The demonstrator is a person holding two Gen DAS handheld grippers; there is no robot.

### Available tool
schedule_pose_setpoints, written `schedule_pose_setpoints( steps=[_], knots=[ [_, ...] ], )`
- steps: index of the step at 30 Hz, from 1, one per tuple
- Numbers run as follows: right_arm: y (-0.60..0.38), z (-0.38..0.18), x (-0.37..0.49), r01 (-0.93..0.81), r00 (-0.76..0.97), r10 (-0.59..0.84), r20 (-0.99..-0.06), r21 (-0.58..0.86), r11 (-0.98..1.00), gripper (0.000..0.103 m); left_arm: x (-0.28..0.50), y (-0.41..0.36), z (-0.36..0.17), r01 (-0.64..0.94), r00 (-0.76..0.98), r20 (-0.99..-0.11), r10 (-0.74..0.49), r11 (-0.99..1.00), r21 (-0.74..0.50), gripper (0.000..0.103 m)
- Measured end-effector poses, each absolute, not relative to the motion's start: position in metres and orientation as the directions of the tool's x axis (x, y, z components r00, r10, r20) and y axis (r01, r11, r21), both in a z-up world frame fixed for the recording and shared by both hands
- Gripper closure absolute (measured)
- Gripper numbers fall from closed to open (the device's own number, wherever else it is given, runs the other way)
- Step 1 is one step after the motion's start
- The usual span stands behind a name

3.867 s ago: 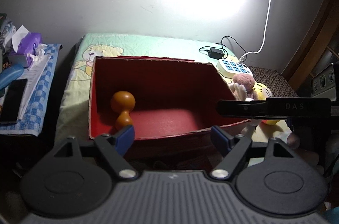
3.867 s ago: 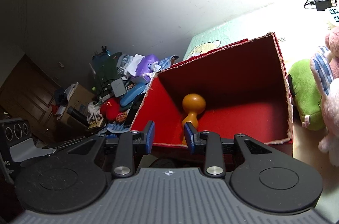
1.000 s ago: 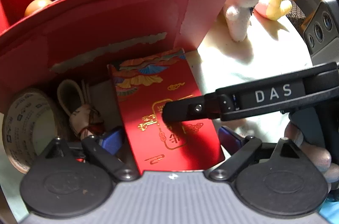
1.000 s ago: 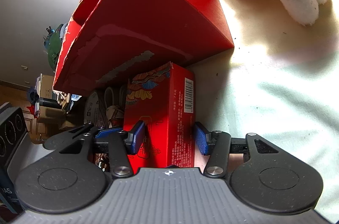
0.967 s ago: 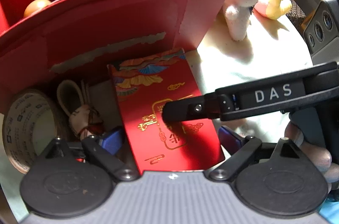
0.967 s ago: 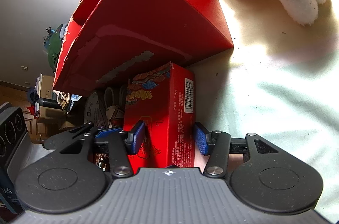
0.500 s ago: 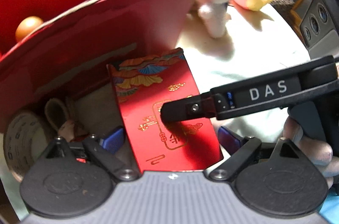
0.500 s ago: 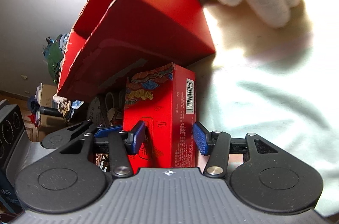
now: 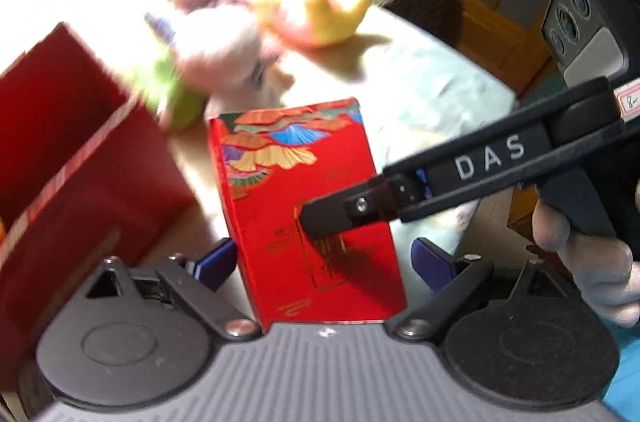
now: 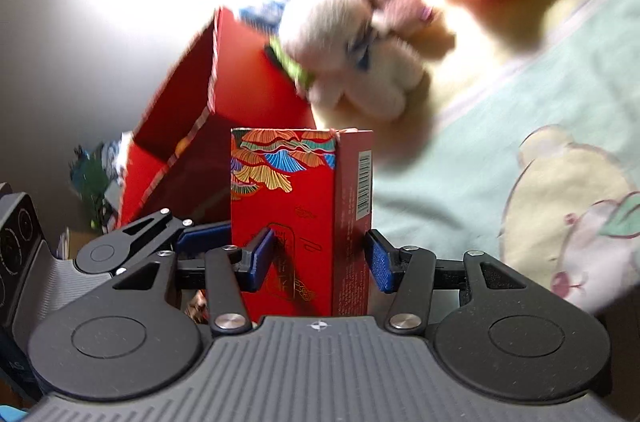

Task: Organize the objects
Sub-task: 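Carry the red gift box into the cardboard box beside the stamp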

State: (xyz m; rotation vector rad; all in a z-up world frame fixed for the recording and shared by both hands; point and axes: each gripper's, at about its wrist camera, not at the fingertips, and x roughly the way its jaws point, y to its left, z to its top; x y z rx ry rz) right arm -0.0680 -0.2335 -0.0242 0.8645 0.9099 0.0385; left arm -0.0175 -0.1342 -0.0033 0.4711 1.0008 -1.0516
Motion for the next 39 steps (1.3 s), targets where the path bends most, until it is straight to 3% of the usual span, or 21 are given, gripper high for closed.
schedule_pose_setpoints(
  steps=[13, 24, 31, 39],
  knots=[
    [-0.231, 0.059, -0.041, 0.157, 0.787, 0.27, -0.555, 0.603, 0.782, 0.05, -0.005, -0.135, 0.079, 0.88, 0.328, -0.692, -0.643, 0.474, -0.023, 0.01],
    [-0.206, 0.099, 0.034, -0.042, 0.811, 0.366, -0.456, 0.578, 0.815, 0.051, 0.039, -0.092, 0.116, 0.785, 0.491, -0.613, -0.62, 0.619, 0.003, 0.01],
    [-0.178, 0.098, 0.089, -0.105, 0.777, 0.412, -0.475, 0.547, 0.83, 0.051, 0.08, -0.062, 0.114, 0.712, 0.536, -0.629, -0.563, 0.702, -0.022, 0.01],
    [-0.145, 0.059, 0.146, -0.076, 0.654, 0.427, -0.624, 0.508, 0.858, 0.051, 0.133, -0.035, 0.07, 0.629, 0.483, -0.715, -0.506, 0.768, -0.118, 0.01]
  ],
)
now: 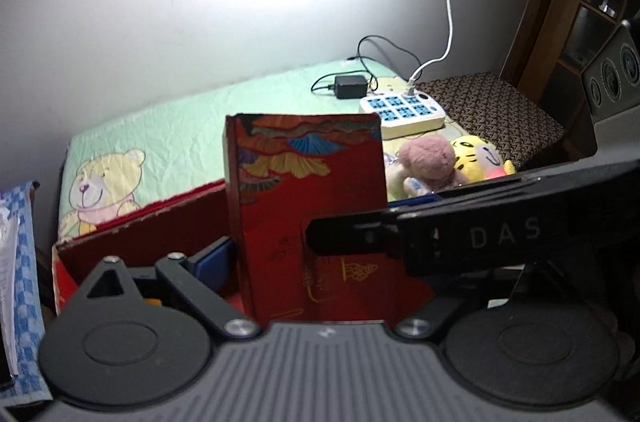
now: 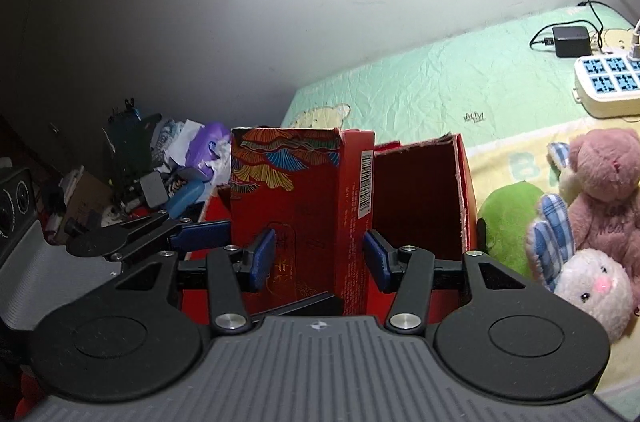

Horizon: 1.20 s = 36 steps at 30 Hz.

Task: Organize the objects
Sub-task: 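Carry the red gift box into the cardboard box beside the stamp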

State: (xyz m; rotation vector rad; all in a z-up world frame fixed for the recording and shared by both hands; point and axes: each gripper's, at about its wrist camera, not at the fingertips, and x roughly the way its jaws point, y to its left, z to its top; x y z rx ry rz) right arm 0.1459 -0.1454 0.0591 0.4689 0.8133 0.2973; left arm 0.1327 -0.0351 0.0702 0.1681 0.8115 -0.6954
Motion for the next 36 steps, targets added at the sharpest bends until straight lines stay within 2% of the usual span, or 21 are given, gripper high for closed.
schedule_pose_setpoints(
  steps=[12, 22, 28, 36],
  knots=[
    [-0.119, 0.018, 0.195, -0.021, 0.47, 0.39, -0.792, 0.431, 0.902, 0.051, 0.182, -0.018, 0.003, 0.513, 0.285, -0.837, -0.467, 0.812, -0.279, 0.01],
    [-0.114, -0.007, 0.222, 0.011, 0.331, 0.36, -0.872, 0.385, 0.923, 0.055, 0.209, -0.011, -0.024, 0.428, 0.181, -0.875, -0.449, 0.837, -0.34, 0.013],
    [-0.111, -0.024, 0.235, 0.037, 0.245, 0.38, -0.892, 0.4, 0.916, 0.063, 0.212, -0.008, -0.027, 0.409, 0.171, -0.884, -0.435, 0.848, -0.338, 0.013],
    [-0.103, -0.033, 0.244, 0.045, 0.2, 0.421, -0.884, 0.438, 0.898, 0.062, 0.203, -0.001, -0.02, 0.439, 0.236, -0.893, -0.384, 0.862, -0.255, 0.013]
  ],
)
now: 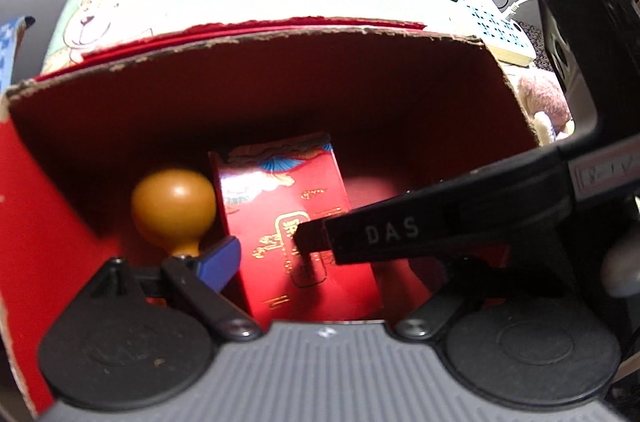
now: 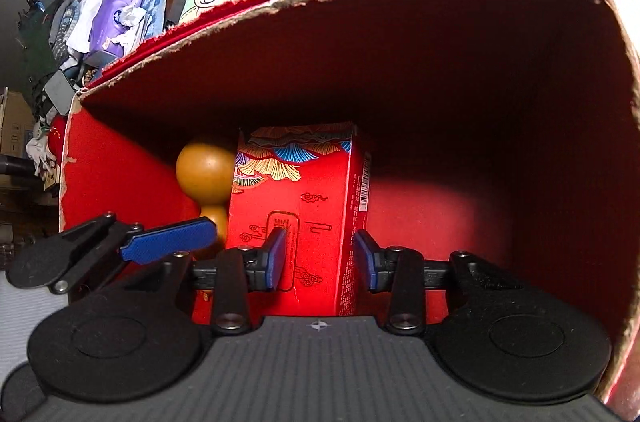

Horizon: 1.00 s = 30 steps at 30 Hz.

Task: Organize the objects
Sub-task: 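Carry the red gift box into the cardboard box beside the stamp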

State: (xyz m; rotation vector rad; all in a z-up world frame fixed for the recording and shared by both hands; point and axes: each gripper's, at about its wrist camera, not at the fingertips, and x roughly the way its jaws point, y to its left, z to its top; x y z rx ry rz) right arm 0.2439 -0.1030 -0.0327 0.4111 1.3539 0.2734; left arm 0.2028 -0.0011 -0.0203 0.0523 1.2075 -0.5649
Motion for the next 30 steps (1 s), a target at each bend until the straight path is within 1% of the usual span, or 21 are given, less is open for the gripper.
schedule_pose_setpoints(
  steps=[9, 14, 18, 23, 30],
  knots=[
    [-0.087, -0.031, 0.251, -0.047, 0.199, 0.426, -0.882, 0.426, 0.904, 0.061, 0.202, 0.017, -0.017, 0.426, 0.312, -0.895, -0.318, 0.889, -0.167, 0.013],
    [-0.079, -0.035, 0.256, -0.062, 0.182, 0.452, -0.873, 0.449, 0.891, 0.061, 0.207, 0.019, -0.019, 0.404, 0.324, -0.896, -0.305, 0.901, -0.16, 0.013],
    [-0.082, -0.04, 0.259, -0.045, 0.17, 0.497, -0.851, 0.497, 0.867, 0.062, 0.212, 0.023, -0.023, 0.384, 0.306, -0.896, -0.323, 0.903, -0.195, 0.013],
    [-0.086, -0.044, 0.258, -0.037, 0.164, 0.543, -0.823, 0.545, 0.837, 0.061, 0.212, 0.021, -0.023, 0.375, 0.322, -0.896, -0.307, 0.91, -0.177, 0.013],
    [-0.082, -0.043, 0.255, -0.064, 0.179, 0.536, -0.825, 0.534, 0.843, 0.057, 0.213, 0.017, -0.026, 0.357, 0.337, -0.903, -0.267, 0.924, -0.14, 0.013]
  ],
)
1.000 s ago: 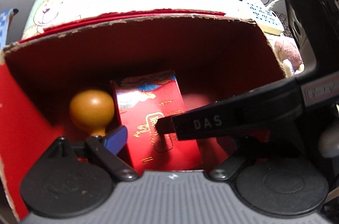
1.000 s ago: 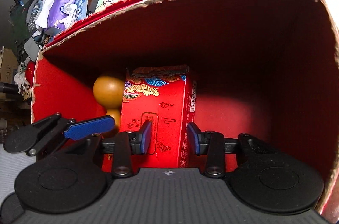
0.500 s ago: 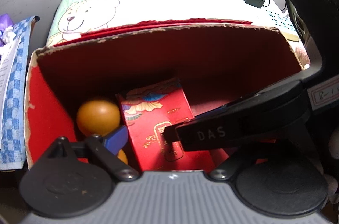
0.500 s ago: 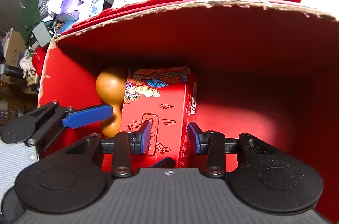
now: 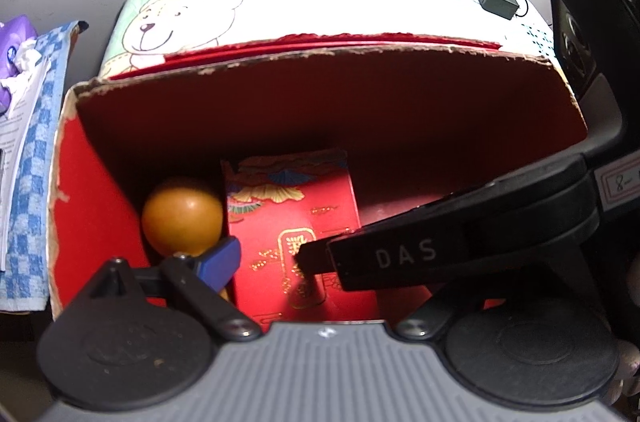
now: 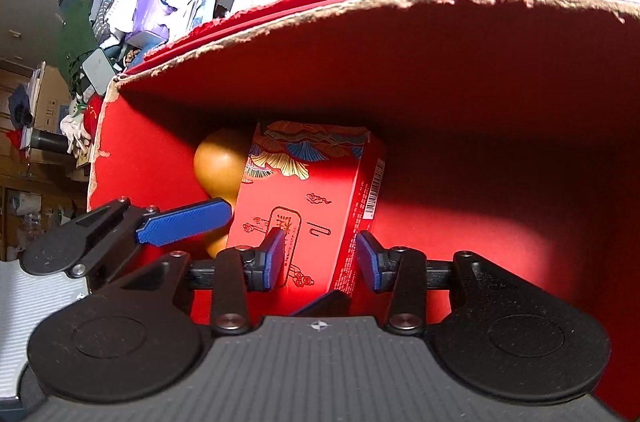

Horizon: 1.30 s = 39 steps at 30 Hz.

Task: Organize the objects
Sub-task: 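Carry the red gift box into the cardboard box beside the stamp, then lower the gift box onto the box floor and open the right gripper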

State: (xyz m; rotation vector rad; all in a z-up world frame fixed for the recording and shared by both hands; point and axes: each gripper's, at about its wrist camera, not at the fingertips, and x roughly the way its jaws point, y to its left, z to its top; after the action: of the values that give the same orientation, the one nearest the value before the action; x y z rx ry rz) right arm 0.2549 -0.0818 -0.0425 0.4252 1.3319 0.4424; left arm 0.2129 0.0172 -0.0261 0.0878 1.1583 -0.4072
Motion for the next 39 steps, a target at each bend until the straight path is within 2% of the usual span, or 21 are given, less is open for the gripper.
schedule_pose_setpoints(
  steps=[16, 39],
  knots=[
    [-0.099, -0.056, 0.255, 0.023, 0.248, 0.595, -0.764, 0.619, 0.785, 0.057, 0.215, 0.014, -0.029, 0.316, 0.353, -0.916, -0.192, 0.946, -0.077, 0.012],
    [-0.094, -0.056, 0.258, 0.024, 0.278, 0.584, -0.762, 0.614, 0.789, 0.054, 0.219, 0.006, -0.032, 0.297, 0.354, -0.925, -0.136, 0.954, -0.027, 0.009]
  ],
)
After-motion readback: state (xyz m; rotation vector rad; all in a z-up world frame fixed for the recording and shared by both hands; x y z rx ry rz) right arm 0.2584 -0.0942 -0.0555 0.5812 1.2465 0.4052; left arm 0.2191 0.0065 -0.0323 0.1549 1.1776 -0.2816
